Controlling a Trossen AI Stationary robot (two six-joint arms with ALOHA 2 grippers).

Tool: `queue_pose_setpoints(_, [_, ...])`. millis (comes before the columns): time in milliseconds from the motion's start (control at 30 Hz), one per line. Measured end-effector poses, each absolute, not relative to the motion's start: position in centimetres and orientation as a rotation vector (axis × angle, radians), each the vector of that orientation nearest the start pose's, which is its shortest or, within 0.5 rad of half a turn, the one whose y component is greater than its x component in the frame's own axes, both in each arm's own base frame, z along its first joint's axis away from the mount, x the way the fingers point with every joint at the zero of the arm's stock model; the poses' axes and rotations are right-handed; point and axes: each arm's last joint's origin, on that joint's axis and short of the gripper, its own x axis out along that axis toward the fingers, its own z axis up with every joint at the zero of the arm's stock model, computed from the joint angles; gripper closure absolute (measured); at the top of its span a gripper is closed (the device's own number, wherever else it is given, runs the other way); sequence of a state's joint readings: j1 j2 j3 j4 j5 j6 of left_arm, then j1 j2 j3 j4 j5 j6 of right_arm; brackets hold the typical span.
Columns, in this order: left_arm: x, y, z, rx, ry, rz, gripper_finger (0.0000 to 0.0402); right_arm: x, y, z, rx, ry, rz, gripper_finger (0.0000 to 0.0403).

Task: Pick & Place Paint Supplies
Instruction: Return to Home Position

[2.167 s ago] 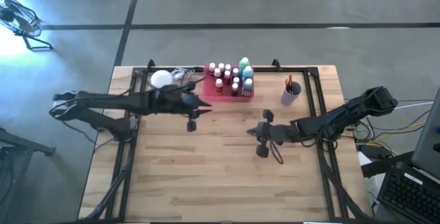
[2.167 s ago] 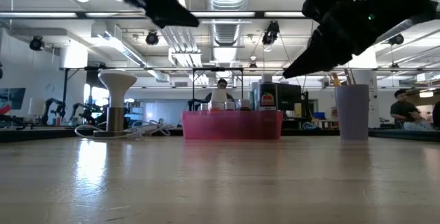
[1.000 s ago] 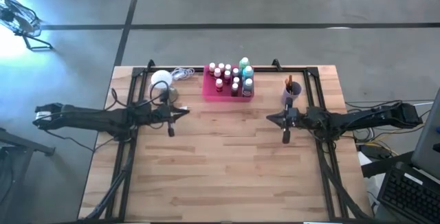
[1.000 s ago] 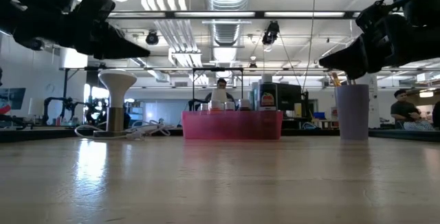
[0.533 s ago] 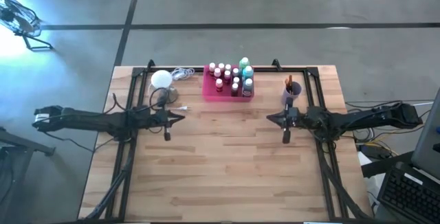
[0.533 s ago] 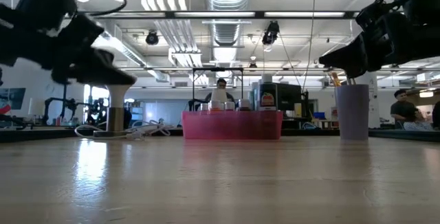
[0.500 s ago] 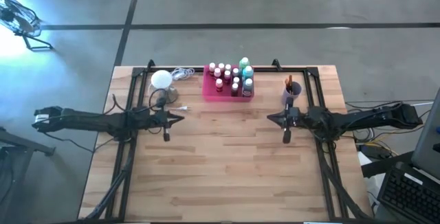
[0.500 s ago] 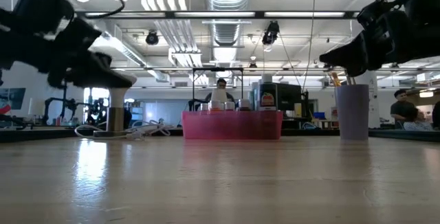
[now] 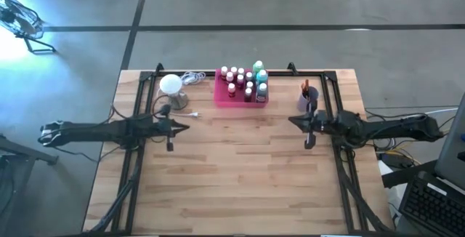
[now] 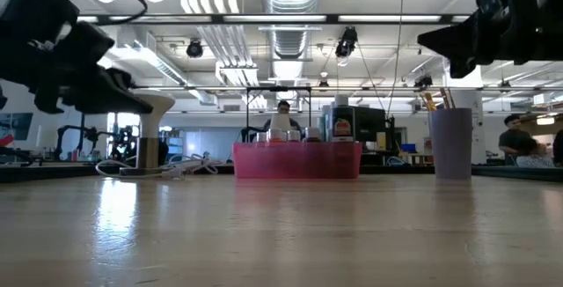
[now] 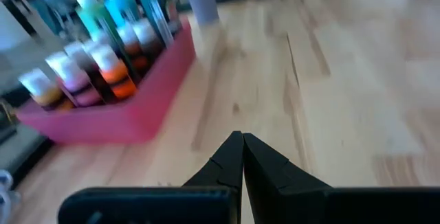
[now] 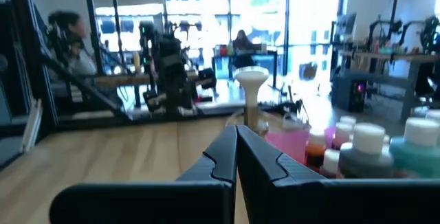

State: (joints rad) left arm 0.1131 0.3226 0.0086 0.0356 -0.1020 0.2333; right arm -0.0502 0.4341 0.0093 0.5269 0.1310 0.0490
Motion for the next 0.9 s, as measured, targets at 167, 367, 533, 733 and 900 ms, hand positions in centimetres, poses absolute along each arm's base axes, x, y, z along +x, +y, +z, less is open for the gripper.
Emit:
queue_pose_setpoints(167, [10.9, 1.5, 15.1, 0.231, 0.204, 0.19, 0.0388, 11.9, -1.0, 18.5, 0.056, -0.177, -0.176, 0.0394])
queue_pose_setpoints(367, [10.5, 1.4, 15.8, 0.231, 0.122, 0.188, 0.0388, 11.2, -0.9, 18.9, 0.057, -0.219, -0.176, 0.0394])
queue_pose_setpoints(533, [10.1, 1.0, 16.4, 0.232, 0.043, 0.17, 0.0388, 10.9, -0.9, 18.1, 0.054, -0.137, -0.178, 0.0394])
queue_pose_setpoints(733, [9.7, -0.3, 16.9, 0.228, -0.036, 0.049, 0.0388, 10.6, -0.9, 16.3, 0.047, 0.053, -0.183, 0.0394])
queue_pose_setpoints(900, [9.6, -1.6, 16.7, 0.227, -0.035, -0.1, 0.0388, 10.5, -0.9, 15.9, 0.047, 0.093, -0.175, 0.0394])
